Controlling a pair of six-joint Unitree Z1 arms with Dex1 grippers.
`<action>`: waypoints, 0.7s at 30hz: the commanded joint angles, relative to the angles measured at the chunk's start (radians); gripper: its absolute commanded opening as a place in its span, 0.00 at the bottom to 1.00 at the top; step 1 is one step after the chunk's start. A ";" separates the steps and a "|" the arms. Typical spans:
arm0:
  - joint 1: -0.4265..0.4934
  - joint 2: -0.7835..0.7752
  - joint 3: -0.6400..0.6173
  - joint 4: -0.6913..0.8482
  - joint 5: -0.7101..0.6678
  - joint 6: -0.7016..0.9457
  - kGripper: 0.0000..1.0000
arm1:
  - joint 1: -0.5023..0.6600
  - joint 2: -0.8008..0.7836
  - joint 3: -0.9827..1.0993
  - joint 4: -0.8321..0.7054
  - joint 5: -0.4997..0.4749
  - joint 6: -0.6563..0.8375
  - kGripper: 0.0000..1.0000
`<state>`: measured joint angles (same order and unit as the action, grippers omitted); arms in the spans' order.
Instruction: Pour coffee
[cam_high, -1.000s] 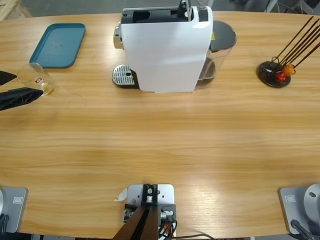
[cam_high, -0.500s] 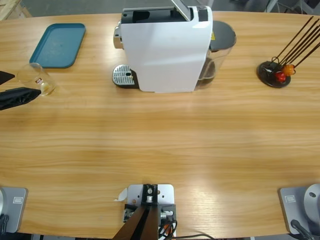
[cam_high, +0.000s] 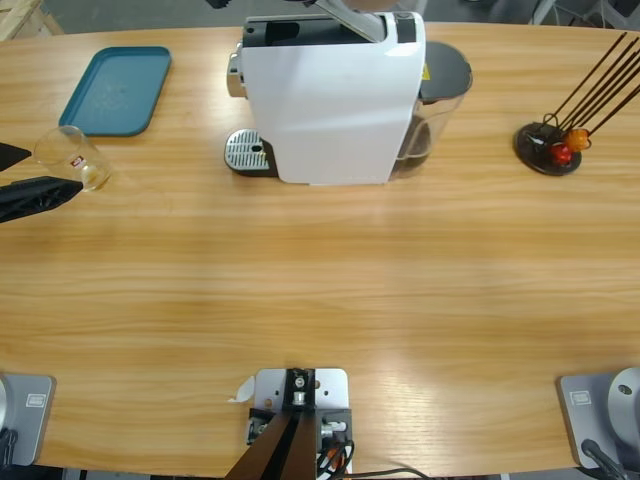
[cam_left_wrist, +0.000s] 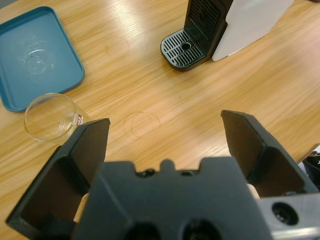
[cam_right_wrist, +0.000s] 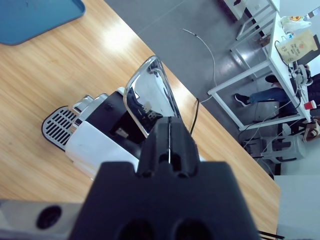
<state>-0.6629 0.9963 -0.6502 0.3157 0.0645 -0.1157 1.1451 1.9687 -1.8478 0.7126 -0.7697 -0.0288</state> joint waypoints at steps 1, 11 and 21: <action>-0.006 -0.023 0.041 -0.012 -0.017 -0.007 0.96 | 0.027 0.133 0.032 0.011 0.048 0.012 0.00; -0.006 -0.023 0.041 -0.012 -0.017 -0.007 0.96 | 0.027 0.158 0.032 0.003 0.061 0.026 0.00; -0.006 -0.031 0.043 -0.012 -0.021 -0.007 0.96 | 0.020 0.178 0.036 -0.002 0.063 0.032 0.00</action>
<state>-0.6629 0.9960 -0.6500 0.3155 0.0636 -0.1157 1.1604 2.0275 -1.8516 0.7118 -0.7349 -0.0139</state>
